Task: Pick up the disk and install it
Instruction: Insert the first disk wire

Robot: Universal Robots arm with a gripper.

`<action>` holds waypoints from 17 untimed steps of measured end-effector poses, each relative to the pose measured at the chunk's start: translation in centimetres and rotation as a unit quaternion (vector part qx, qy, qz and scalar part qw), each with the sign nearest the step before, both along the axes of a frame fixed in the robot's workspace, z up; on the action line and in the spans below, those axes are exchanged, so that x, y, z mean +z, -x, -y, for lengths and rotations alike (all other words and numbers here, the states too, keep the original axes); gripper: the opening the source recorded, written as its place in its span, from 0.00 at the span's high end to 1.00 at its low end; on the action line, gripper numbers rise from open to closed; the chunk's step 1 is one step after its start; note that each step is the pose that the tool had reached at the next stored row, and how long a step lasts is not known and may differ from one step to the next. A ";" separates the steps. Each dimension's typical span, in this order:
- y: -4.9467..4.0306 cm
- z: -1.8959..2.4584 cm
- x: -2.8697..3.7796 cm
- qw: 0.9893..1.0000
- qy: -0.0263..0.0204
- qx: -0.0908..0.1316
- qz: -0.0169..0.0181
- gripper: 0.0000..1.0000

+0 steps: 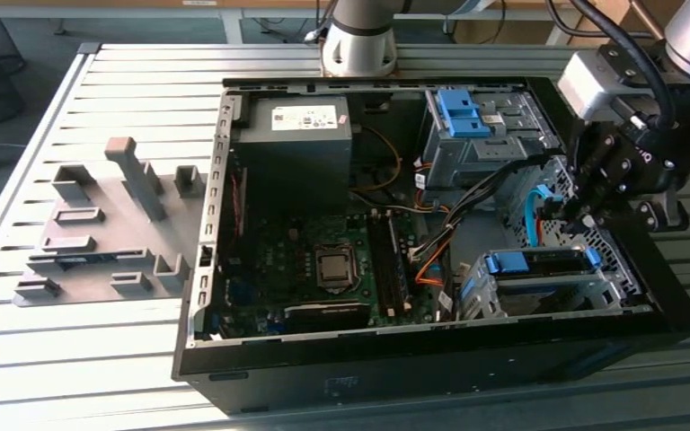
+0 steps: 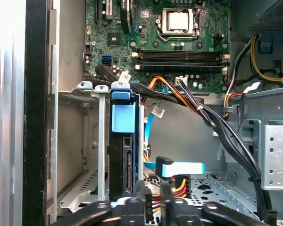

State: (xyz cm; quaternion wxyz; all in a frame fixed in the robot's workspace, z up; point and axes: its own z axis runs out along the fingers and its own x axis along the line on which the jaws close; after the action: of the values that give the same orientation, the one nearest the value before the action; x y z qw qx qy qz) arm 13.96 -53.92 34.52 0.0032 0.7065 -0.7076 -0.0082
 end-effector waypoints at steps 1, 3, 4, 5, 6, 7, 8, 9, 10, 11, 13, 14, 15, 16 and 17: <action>0.00 0.00 -0.01 1.000 0.000 0.000 0.000 0.78; 0.00 0.00 -0.01 1.000 0.000 0.001 0.000 0.84; 0.04 0.07 -0.03 1.000 0.000 0.002 0.000 0.84; 0.15 0.18 -0.02 1.000 0.000 0.002 0.001 0.84; 0.30 0.30 -0.02 1.000 0.000 0.003 0.001 0.84; 0.50 0.42 -0.02 1.000 0.000 0.003 0.001 0.84; 0.68 0.56 -0.03 1.000 0.000 0.003 0.002 0.84; 0.85 0.73 -0.04 1.000 0.000 0.003 0.003 0.84; 0.97 0.87 -0.04 1.000 -0.001 0.003 0.004 0.84; 1.07 1.00 -0.05 1.000 -0.001 0.003 0.005 0.84; 1.22 1.33 -0.08 1.000 -0.002 0.003 0.007 0.84; 1.28 1.49 -0.10 1.000 -0.002 0.003 0.008 0.84; 1.38 1.64 -0.16 1.000 -0.003 0.003 0.010 0.84; 1.56 1.68 -0.23 1.000 -0.004 0.003 0.012 0.84; 1.78 1.70 -0.28 1.000 -0.004 0.003 0.015 0.84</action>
State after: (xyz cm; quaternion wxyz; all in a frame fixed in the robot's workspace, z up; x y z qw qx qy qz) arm 12.17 -55.62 34.24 -0.0099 0.7090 -0.7052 -0.0003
